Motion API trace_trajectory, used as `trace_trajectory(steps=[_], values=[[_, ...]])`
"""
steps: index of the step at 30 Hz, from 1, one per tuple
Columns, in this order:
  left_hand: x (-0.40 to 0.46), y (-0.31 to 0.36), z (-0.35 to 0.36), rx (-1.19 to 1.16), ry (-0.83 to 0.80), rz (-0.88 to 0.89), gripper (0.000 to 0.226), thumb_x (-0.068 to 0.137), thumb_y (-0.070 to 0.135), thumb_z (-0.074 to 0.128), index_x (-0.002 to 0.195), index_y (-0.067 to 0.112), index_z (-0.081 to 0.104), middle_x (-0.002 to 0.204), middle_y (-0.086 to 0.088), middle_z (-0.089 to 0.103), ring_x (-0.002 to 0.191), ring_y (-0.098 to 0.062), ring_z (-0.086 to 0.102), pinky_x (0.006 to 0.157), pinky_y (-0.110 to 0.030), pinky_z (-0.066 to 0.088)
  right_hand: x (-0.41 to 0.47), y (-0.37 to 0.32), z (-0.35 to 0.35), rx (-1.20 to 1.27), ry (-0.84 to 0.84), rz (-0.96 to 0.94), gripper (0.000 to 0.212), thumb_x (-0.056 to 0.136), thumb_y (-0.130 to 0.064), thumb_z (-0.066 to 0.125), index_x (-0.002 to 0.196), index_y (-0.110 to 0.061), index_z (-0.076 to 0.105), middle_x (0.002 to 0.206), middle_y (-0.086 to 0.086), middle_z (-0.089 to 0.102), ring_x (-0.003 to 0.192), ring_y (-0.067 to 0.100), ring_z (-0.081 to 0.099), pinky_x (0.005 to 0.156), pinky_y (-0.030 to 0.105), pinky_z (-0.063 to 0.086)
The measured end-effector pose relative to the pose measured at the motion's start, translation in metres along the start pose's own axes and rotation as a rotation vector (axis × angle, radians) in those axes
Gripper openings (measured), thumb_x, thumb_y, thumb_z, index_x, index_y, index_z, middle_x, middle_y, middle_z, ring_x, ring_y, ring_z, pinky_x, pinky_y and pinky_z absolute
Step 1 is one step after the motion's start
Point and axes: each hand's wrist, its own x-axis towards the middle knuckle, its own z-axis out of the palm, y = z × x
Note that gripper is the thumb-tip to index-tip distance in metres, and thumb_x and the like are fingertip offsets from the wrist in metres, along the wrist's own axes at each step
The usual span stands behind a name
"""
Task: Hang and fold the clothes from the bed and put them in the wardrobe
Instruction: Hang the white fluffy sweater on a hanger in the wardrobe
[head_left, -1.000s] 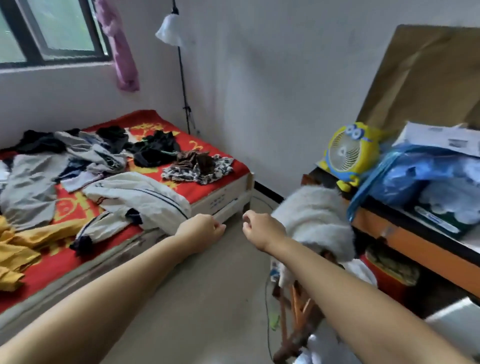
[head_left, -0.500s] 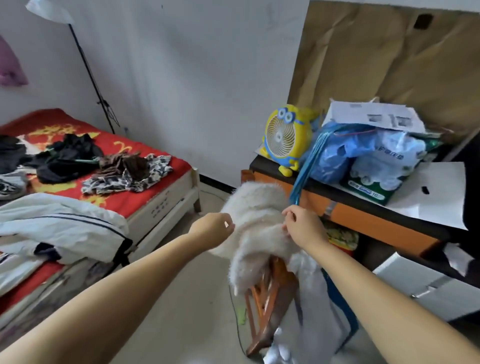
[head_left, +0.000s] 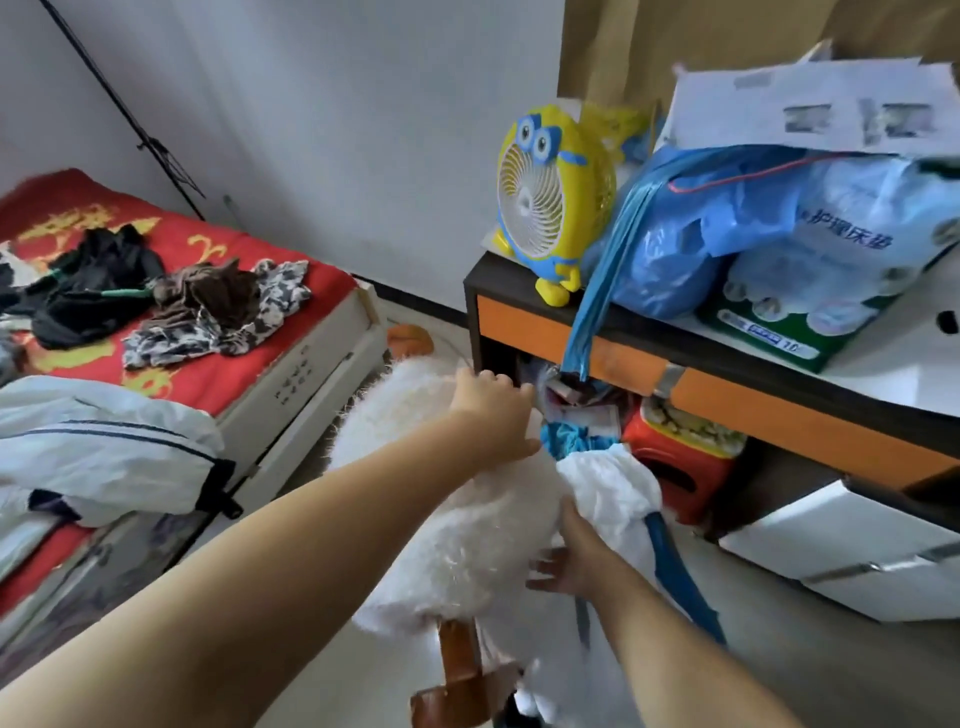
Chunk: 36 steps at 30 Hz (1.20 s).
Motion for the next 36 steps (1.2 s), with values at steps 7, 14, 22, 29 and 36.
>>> trace_trajectory(steps=[7,14,22,29,36], values=[[0.018,0.013,0.019,0.156,-0.125,-0.006,0.07,0.094,0.042,0.048,0.15,0.012,0.019,0.12,-0.003,0.059,0.106,-0.027,0.059,0.085,-0.034,0.04,0.004,-0.033,0.022,0.351,-0.09,-0.196,0.038,0.091,-0.046,0.056,0.108,-0.014,0.064,0.095,0.009,0.071,0.089,0.022,0.066,0.073,0.034,0.054],[-0.023,-0.016,-0.013,-0.614,0.384,-0.202,0.043,0.093,0.031,0.052,0.134,0.02,0.046,0.131,-0.003,0.055,0.117,-0.025,0.052,0.09,-0.034,0.041,-0.075,-0.108,0.045,0.313,-0.245,-0.493,0.021,0.091,-0.015,0.045,0.086,-0.01,0.065,0.062,0.005,0.064,0.055,0.016,0.064,0.05,0.021,0.051],[-0.13,-0.126,-0.018,-1.86,0.288,-0.596,0.074,0.073,0.084,0.042,0.083,0.018,0.074,0.091,-0.006,0.067,0.084,-0.023,0.064,0.078,-0.03,0.049,-0.193,-0.091,0.185,-0.405,-0.515,-1.103,0.029,0.074,-0.023,0.058,0.099,-0.01,0.066,0.08,0.001,0.067,0.073,0.014,0.064,0.063,0.03,0.053],[-0.277,-0.172,-0.01,-2.179,0.443,-0.623,0.041,0.085,0.047,0.062,0.072,0.009,0.053,0.067,-0.005,0.055,0.062,-0.015,0.057,0.065,-0.03,0.05,-0.207,0.047,0.269,-1.146,-0.731,-1.444,0.037,0.075,-0.043,0.052,0.1,-0.021,0.068,0.106,0.004,0.067,0.102,0.013,0.059,0.092,0.036,0.049],[-0.421,-0.211,0.044,-1.71,0.47,-0.867,0.01,0.088,0.01,0.062,0.089,0.001,0.056,0.077,-0.007,0.052,0.064,-0.005,0.053,0.06,-0.019,0.043,-0.248,0.175,0.316,-1.274,-0.974,-1.743,0.016,0.079,-0.026,0.055,0.084,-0.011,0.06,0.1,0.008,0.062,0.082,0.024,0.059,0.07,0.03,0.044]])
